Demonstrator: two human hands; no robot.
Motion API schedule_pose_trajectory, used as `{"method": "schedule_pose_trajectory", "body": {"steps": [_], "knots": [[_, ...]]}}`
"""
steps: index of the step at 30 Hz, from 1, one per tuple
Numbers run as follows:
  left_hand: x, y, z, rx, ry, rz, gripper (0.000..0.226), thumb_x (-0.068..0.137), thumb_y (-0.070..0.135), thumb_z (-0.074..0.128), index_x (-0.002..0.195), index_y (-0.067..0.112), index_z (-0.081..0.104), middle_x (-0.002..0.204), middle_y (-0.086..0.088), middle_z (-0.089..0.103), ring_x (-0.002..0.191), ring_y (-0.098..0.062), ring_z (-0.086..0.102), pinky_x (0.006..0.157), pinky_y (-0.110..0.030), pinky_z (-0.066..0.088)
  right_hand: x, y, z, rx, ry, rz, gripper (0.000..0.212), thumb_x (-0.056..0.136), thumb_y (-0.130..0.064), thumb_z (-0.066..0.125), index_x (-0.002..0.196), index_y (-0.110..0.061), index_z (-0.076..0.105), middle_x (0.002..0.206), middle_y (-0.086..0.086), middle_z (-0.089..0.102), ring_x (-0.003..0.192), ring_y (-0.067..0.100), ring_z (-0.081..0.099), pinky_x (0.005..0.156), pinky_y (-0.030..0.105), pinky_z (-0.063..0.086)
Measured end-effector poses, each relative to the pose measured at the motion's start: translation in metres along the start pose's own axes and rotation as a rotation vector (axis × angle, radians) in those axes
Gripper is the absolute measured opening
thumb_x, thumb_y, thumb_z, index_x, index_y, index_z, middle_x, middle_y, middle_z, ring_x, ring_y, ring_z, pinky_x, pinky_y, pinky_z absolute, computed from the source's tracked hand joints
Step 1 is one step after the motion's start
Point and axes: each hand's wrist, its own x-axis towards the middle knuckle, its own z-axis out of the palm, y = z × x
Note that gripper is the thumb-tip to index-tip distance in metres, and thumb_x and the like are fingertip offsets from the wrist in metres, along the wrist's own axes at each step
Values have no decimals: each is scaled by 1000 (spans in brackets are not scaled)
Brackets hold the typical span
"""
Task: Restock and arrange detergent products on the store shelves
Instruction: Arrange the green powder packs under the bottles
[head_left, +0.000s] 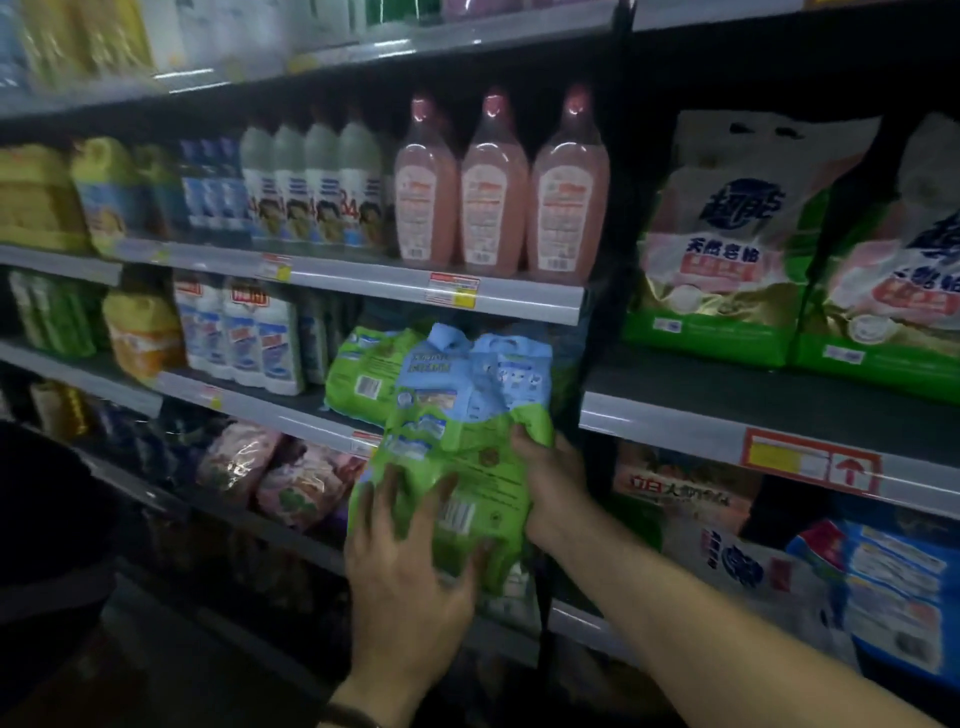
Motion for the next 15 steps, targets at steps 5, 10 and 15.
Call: {"method": "schedule_pose_trajectory", "body": {"steps": [5,10,15], "knots": [[50,-27,37,-103,-193,96,92,84,73,67,159,57,16,173,5,-21,161,-28,-16,124,-57,17,57,-27,45,1,123,-118,11,92,-22,77,103,-19,75,99,10,79,92,33,76,85,57,63],[108,-20,87,-25,-200,166,86,99,49,63,159,59,2,173,4,-21,161,-28,-15,128,-52,22,123,-58,61,-98,176,-145,5,88,-17,69,84,-16,71,88,14,78,74,34,76,71,59,64],[108,-29,134,104,-294,162,79,102,46,51,160,57,-2,175,-4,-10,162,-36,2,124,-56,27,146,-36,48,-635,359,-277,39,98,-34,64,126,-6,60,127,19,68,112,40,67,96,46,55]]}}
